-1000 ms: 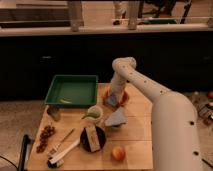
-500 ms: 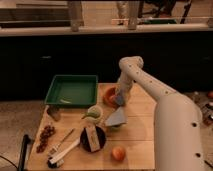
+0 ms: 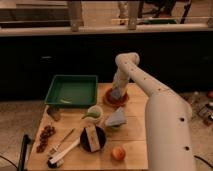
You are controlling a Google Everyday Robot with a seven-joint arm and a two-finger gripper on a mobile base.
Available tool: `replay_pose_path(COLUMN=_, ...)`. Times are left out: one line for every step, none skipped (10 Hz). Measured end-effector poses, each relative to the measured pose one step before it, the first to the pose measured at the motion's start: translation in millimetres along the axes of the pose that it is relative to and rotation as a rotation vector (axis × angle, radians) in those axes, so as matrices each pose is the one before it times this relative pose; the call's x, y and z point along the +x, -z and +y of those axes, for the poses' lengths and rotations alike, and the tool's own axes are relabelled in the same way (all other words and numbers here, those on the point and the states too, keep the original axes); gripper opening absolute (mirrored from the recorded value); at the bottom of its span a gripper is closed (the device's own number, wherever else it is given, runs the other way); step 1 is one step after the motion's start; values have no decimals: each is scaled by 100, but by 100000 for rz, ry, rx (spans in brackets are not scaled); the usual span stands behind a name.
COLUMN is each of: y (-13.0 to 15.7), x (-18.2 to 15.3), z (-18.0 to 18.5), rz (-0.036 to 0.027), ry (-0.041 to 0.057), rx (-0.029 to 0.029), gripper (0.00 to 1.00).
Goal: Wipe red bowl with sponge
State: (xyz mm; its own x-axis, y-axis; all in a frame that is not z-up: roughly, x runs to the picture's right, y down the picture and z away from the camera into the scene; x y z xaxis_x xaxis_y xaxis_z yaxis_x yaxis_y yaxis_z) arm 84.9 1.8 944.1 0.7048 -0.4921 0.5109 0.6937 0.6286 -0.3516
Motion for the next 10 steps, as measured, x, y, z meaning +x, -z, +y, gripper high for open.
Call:
replay_pose_path(y=-310, x=-184, z=-500, rz=126, ry=268, rx=6, gripper=0)
replay_pose_path(y=-375, x=-432, z=-629, rz=-288, ry=771, rx=-133, gripper=0)
replay_pose_path(y=-248, x=-533, z=-467, rz=-530, ry=1874, rx=-134, gripper=0)
replay_pose_path(y=-284, x=-955, z=-398, rz=-1195, ry=3180, rx=-301, gripper=0)
replay_pose_path(y=-139, x=-900, z=-119, rz=-1526, ry=2879, rx=-18, gripper=0)
replay_pose_path(y=-54, x=-837, z=200, rz=-1495, ry=3083, rx=-155, gripper=0)
replay_pose_path(y=34, x=-776, z=506, rz=-1262, ry=2048, rx=-425, gripper=0)
replay_pose_path(y=96, x=-1054, z=938, rz=-1690, ry=2448, rx=-605, gripper=0)
replay_pose_path(y=11, x=-482, z=655, rz=-893, ry=1219, rx=-414, gripper=0)
replay_pose_path(y=139, x=-85, z=849, rz=-523, ry=323, rx=-179, gripper=0)
